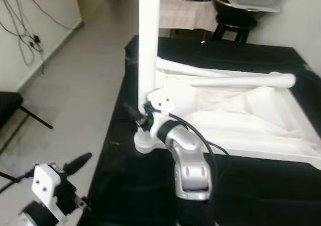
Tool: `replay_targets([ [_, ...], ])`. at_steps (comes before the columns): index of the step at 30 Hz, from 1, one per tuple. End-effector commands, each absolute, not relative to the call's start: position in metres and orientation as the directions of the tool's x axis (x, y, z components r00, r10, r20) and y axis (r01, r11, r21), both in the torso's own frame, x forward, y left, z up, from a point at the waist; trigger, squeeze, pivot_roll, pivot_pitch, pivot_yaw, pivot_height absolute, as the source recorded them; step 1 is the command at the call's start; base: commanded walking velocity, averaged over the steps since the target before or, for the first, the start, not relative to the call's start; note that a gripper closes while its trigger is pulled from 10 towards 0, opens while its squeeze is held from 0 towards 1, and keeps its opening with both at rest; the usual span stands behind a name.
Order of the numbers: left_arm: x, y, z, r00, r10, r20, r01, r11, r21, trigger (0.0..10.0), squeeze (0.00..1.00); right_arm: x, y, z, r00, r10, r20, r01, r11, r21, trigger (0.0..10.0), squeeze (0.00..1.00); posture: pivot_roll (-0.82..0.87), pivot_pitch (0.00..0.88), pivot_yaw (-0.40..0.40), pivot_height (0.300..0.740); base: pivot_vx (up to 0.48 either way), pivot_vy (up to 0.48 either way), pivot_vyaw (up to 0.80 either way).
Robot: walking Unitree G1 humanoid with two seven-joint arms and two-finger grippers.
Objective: Building children table
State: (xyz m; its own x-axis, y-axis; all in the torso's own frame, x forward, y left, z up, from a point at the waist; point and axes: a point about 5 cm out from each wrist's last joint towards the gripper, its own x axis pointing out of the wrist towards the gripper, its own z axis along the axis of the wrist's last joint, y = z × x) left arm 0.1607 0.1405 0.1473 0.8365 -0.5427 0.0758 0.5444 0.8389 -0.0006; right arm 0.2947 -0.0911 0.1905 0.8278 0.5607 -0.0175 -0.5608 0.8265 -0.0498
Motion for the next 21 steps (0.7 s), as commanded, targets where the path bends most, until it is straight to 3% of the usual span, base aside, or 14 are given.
replay_targets([
  [1,0.159,0.141,0.144,0.837,-0.544,0.065,0.546,0.838,-0.017,10.0,0.00,0.295,-0.111,0.145,0.878,0.394,-0.273,-0.415,0.909,-0.023,0.0,0.00,-0.05,0.122,-0.110,0.740,0.000,0.000,0.00],
  [2,0.159,0.141,0.144,0.837,-0.544,0.065,0.546,0.838,-0.017,10.0,0.00,0.295,-0.111,0.145,0.878,0.394,-0.273,-0.415,0.909,-0.023,0.0,0.00,-0.05,0.122,-0.110,0.740,0.000,0.000,0.00],
  [3,0.159,0.142,0.144,0.847,-0.527,0.074,0.530,0.848,-0.018,10.0,0.00,0.287,-0.097,0.149,0.843,0.468,-0.263,-0.485,0.874,0.000,10.0,0.00,-0.04,0.125,-0.110,0.740,0.000,0.000,0.00],
  [5,0.159,0.141,0.144,0.849,-0.523,0.075,0.526,0.850,-0.018,10.0,0.00,0.286,-0.092,0.153,0.824,0.510,-0.246,-0.524,0.851,0.009,10.0,0.00,-0.04,0.125,-0.110,0.740,0.000,0.000,0.00],
  [6,0.159,0.141,0.145,0.848,-0.524,0.075,0.526,0.850,-0.020,10.0,0.00,0.289,-0.083,0.162,0.761,0.622,-0.183,-0.626,0.778,0.044,10.0,1.00,-0.04,0.128,-0.109,0.740,0.000,0.000,0.00],
  [7,0.159,0.141,0.145,0.847,-0.526,0.075,0.528,0.849,-0.021,10.0,0.00,0.289,-0.074,0.171,0.674,0.729,-0.119,-0.726,0.683,0.077,10.0,1.00,-0.04,0.130,-0.107,0.740,0.000,0.000,0.00],
  [9,0.159,0.140,0.145,0.846,-0.527,0.076,0.530,0.848,-0.022,10.0,0.00,0.290,-0.070,0.181,0.609,0.791,-0.059,-0.787,0.611,0.086,10.0,1.00,-0.04,0.130,-0.107,0.740,0.000,0.000,0.00],
  [11,0.159,0.139,0.145,0.844,-0.530,0.080,0.533,0.846,-0.025,10.0,0.00,0.297,-0.069,0.200,0.365,0.931,0.015,-0.931,0.364,0.024,10.0,1.00,-0.04,0.131,-0.105,0.740,0.000,0.000,0.00],
  [12,0.159,0.139,0.145,0.844,-0.531,0.081,0.534,0.845,-0.027,10.0,0.00,0.301,-0.071,0.206,0.292,0.956,0.017,-0.956,0.292,-0.030,10.0,1.00,-0.04,0.131,-0.105,0.740,0.000,0.000,0.00],
  [13,0.159,0.139,0.145,0.844,-0.531,0.081,0.534,0.845,-0.027,10.0,0.00,0.301,-0.071,0.206,0.292,0.956,0.017,-0.956,0.292,-0.030,10.0,1.00,-0.04,0.131,-0.105,0.740,0.000,0.000,0.00],
  [14,0.159,0.139,0.145,0.843,-0.531,0.082,0.535,0.844,-0.028,10.0,0.00,0.304,-0.073,0.210,0.202,0.979,0.002,-0.978,0.201,-0.053,10.0,1.00,-0.04,0.139,-0.107,0.740,0.000,0.000,0.00],
  [17,0.159,0.138,0.146,0.842,-0.532,0.084,0.536,0.844,-0.028,10.0,0.00,0.315,-0.074,0.216,0.113,0.993,-0.022,-0.991,0.111,-0.076,10.0,1.00,-0.02,0.146,-0.114,0.740,0.000,0.000,0.00],
  [18,0.158,0.137,0.146,0.842,-0.533,0.086,0.536,0.844,-0.028,10.0,0.00,0.319,-0.072,0.218,0.013,0.998,-0.061,-0.996,0.008,-0.086,10.0,0.00,-0.01,0.157,-0.121,0.740,0.000,0.000,0.00],
  [21,0.157,0.136,0.147,0.842,-0.532,0.087,0.536,0.843,-0.029,10.0,0.00,0.320,-0.070,0.219,-0.049,0.995,-0.091,-0.994,-0.057,-0.091,10.0,0.00,-0.01,0.157,-0.121,0.740,0.000,0.000,0.00],
])
